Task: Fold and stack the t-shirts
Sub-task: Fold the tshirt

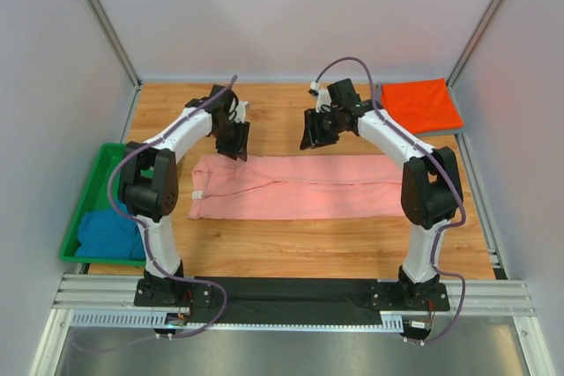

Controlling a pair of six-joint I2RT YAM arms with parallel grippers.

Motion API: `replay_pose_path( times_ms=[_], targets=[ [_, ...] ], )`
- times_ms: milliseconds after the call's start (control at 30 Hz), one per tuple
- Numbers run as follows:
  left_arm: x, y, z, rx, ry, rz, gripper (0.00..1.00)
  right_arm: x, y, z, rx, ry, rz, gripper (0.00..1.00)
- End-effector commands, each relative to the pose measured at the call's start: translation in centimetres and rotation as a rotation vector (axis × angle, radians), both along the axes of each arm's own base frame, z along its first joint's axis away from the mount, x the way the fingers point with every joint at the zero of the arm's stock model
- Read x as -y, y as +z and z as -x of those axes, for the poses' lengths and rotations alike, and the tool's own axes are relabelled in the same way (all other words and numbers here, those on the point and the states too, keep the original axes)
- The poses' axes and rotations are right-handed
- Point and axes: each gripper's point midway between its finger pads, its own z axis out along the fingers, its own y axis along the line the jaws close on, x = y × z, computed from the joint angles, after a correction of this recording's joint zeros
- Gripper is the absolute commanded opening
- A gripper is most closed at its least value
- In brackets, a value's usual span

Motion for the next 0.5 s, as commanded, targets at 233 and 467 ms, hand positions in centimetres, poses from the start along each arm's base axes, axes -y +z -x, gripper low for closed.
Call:
replay_pose_path(
  times_ms=[233,467],
  targets=[
    [-8.5,3.0,2.5,-0.153,0.375,-0.072,0.46,-13.0,1.3,-0.3,0.149,0.286,-0.163,0.47],
    [-9.2,2.4,6.0,-0.209,0.460,0.069,0.46,-16.8,-1.8,1.1,0.107,0.366,-0.199,0.46]
  ],
)
